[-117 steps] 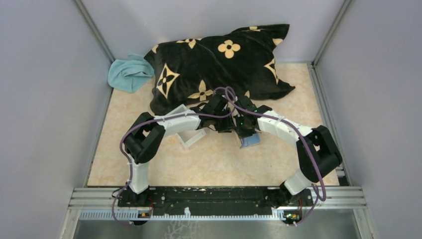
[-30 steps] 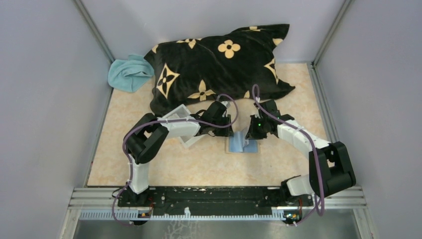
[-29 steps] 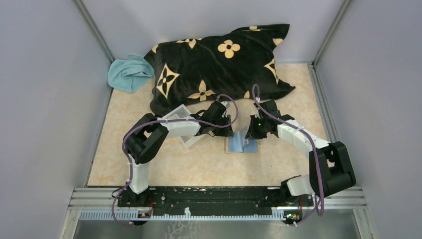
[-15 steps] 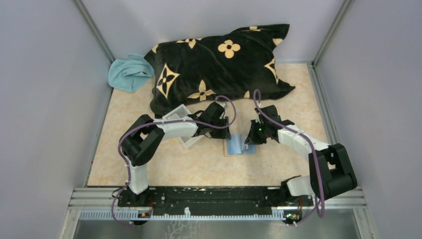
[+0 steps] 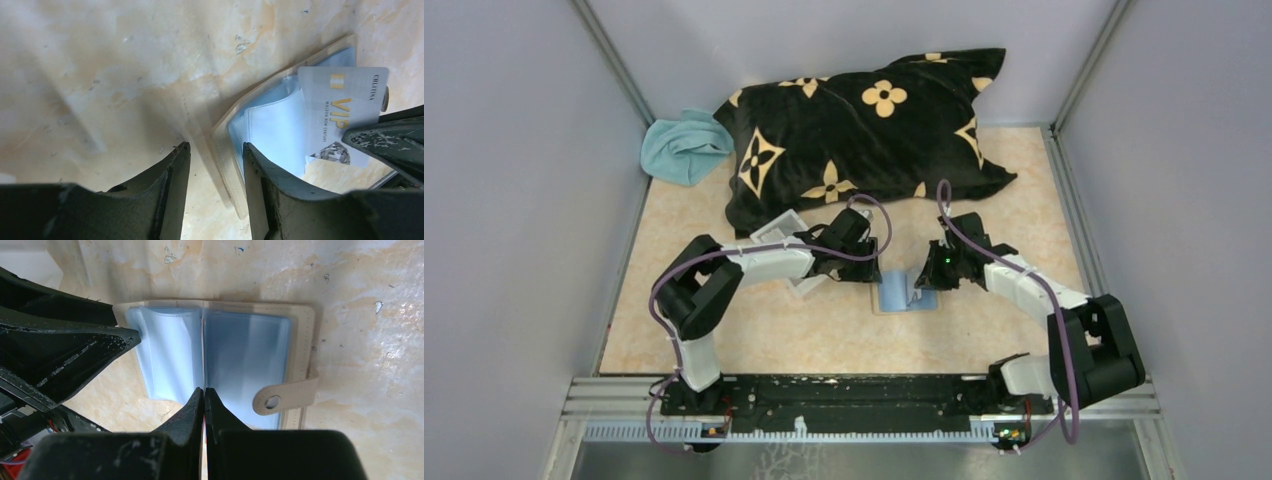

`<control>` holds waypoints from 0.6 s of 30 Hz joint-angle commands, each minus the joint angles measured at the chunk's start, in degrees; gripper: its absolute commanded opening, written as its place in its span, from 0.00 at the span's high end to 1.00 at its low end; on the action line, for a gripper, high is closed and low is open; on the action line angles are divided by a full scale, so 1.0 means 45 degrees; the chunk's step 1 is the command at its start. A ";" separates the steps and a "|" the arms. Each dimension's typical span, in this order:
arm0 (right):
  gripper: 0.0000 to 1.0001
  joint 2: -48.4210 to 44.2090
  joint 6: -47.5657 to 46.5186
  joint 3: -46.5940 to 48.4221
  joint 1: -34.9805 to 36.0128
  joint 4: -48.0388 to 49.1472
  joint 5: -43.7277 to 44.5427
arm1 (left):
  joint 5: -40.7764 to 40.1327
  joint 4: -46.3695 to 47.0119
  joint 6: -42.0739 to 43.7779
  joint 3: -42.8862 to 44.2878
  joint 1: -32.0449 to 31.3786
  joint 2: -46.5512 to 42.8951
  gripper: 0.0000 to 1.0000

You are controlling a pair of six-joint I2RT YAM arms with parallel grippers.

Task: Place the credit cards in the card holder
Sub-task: Insert the credit card into the card holder.

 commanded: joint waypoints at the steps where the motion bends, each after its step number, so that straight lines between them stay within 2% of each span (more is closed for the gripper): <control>1: 1.00 -0.0588 0.0116 -0.0045 -0.0078 0.0512 -0.0090 | -0.0568 -0.0935 -0.0144 -0.0612 -0.0034 -0.0532 0.49; 18: 1.00 -0.0593 0.0320 -0.0260 -0.0078 0.0872 -0.0524 | -0.0413 -0.0578 -0.0319 -0.1419 -0.0032 -0.0914 0.53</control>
